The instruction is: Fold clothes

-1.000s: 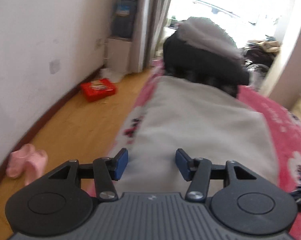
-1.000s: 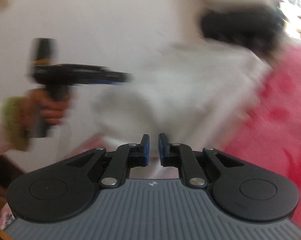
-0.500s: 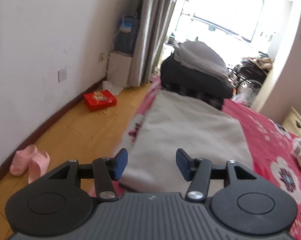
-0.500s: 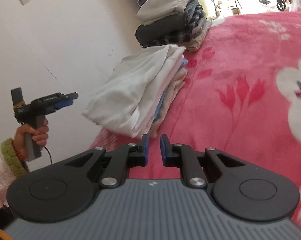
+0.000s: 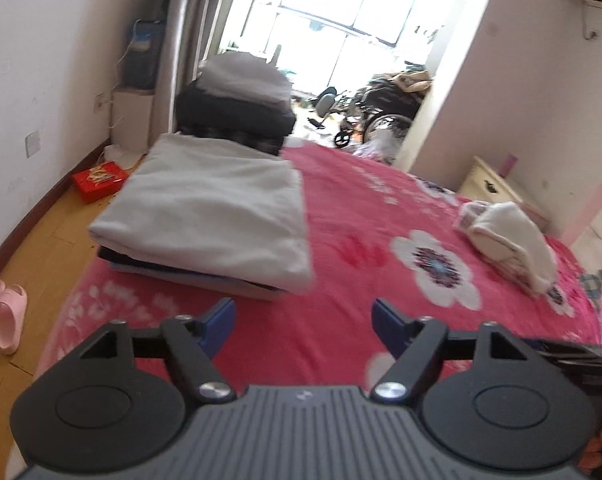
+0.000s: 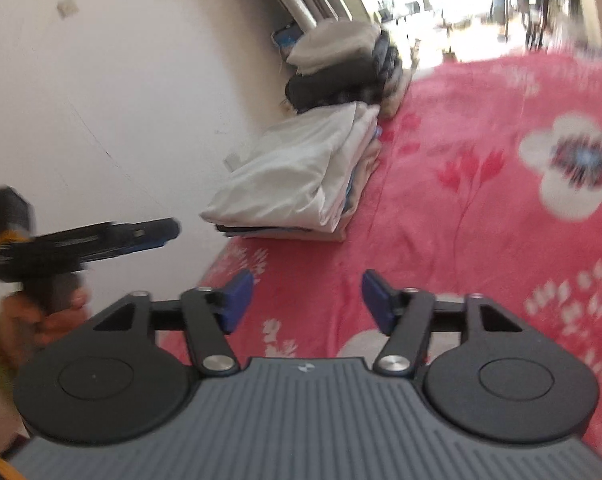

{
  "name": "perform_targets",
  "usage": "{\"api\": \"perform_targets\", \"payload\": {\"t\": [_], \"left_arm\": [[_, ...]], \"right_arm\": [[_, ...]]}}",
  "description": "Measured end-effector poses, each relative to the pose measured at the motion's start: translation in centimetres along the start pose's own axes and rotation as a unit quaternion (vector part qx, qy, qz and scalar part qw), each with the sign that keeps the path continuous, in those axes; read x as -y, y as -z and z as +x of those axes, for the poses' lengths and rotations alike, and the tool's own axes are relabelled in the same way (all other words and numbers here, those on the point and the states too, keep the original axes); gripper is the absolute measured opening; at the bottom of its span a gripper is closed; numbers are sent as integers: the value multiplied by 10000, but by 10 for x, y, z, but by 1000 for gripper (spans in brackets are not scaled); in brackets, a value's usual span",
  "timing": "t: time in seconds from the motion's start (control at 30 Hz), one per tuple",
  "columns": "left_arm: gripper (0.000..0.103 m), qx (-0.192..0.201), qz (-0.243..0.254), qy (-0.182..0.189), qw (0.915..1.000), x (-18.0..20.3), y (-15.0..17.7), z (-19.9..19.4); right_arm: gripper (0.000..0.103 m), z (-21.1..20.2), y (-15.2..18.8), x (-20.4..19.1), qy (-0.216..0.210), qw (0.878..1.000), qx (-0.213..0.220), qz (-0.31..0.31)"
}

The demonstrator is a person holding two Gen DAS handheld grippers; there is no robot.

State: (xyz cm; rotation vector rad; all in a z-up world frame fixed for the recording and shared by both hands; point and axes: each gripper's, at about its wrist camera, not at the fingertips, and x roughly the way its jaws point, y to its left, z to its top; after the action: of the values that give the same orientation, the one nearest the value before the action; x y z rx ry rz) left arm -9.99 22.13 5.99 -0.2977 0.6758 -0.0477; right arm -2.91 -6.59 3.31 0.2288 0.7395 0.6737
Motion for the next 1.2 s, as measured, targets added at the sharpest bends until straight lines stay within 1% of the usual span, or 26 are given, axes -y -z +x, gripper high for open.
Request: {"api": "perform_targets", "payload": {"t": [0.07,0.1,0.13,0.2,0.23,0.27,0.3,0.4,0.47,0.53,0.63,0.73,0.9,0.93,1.07,1.2], "left_arm": [[86,144,1,-134,9998,16,8,-14],[88,237,-23,-230,9995,23,12,-20],[91,323,-43,-322,9990,28,16,-28],[94,423,-85,-466,9980,33,19,-39],[95,425,-108,-532,9976,35,20,-43],[95,420,-134,-593,9973,36,21,-47],[96,408,-166,-639,9970,36,22,-50],[97,434,-325,-776,9955,34,26,-60],[98,461,-395,-858,9945,34,29,-65],[98,452,-408,-894,9941,36,32,-68],[99,461,-431,-925,9937,40,36,-72],[101,438,-369,-950,9938,45,38,-72],[103,374,-331,-1140,9922,51,36,-70],[103,363,-323,-1173,9919,52,36,-70],[103,341,-235,-1267,9911,56,36,-67],[103,310,-133,-1379,9899,61,35,-66]], "right_arm": [[78,-3,2,-14,214,9995,81,-236],[82,-5,4,-21,303,9989,111,-337],[85,-6,7,-28,382,9982,141,-441],[86,-9,13,-39,512,9963,216,-650],[90,-12,16,-44,585,9952,279,-729],[100,-14,19,-49,658,9940,342,-809],[102,-17,22,-53,723,9928,420,-857],[102,-26,29,-60,834,9907,645,-856],[102,-30,32,-64,882,9900,638,-891],[102,-32,33,-68,1065,9877,643,-951],[102,-36,34,-68,1342,9851,693,-826],[102,-38,35,-66,1478,9840,676,-727],[102,-39,39,-66,1679,9795,620,-920],[102,-39,40,-66,1663,9799,590,-931],[102,-35,36,-57,1354,9875,366,-713],[102,-40,34,-60,1249,9882,453,-762]]}}
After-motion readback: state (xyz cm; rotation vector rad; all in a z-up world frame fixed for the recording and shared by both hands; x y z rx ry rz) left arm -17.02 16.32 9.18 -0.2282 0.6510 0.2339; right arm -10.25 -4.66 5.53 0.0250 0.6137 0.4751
